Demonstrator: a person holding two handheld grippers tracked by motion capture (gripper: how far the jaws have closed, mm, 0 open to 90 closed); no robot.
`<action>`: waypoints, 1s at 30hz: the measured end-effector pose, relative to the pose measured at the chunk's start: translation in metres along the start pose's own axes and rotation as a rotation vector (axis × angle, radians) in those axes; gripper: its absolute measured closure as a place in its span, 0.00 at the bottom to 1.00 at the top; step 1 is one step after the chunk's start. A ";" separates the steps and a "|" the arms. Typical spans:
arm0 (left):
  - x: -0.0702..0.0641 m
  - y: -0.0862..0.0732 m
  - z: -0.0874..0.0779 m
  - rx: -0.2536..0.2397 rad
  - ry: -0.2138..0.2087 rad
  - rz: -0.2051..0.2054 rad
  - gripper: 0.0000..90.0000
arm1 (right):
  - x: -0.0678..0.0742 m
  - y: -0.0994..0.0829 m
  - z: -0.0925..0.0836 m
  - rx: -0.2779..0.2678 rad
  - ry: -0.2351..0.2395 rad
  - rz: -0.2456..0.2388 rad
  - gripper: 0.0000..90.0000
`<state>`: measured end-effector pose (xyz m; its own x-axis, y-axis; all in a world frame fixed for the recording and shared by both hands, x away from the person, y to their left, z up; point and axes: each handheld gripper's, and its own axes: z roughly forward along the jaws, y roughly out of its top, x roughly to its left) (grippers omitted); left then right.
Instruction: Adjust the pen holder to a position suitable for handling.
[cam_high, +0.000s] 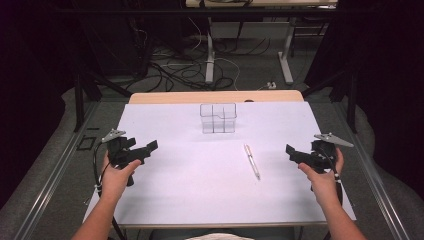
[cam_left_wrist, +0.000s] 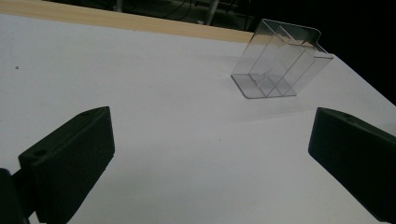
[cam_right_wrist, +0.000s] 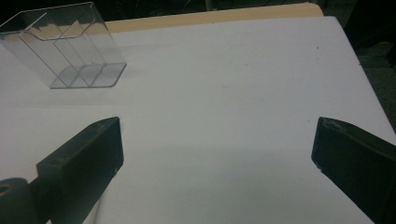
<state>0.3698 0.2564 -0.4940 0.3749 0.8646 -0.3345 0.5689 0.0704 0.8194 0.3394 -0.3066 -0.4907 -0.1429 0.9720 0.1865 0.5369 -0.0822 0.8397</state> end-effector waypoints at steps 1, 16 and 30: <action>0.000 0.001 0.001 0.006 0.000 0.009 0.01 | 0.000 0.000 0.000 0.000 0.000 0.000 0.02; -0.030 0.019 0.014 0.033 -0.020 0.033 0.11 | 0.007 -0.001 -0.001 0.000 0.002 -0.046 0.02; -0.066 0.058 0.034 0.048 -0.035 0.061 0.20 | 0.009 -0.003 -0.001 -0.001 0.005 -0.044 0.02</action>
<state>0.4029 0.1864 -0.4400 0.4350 0.8485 -0.3015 0.5782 -0.0065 0.8158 0.3356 -0.2975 -0.4907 -0.1702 0.9737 0.1517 0.5289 -0.0396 0.8477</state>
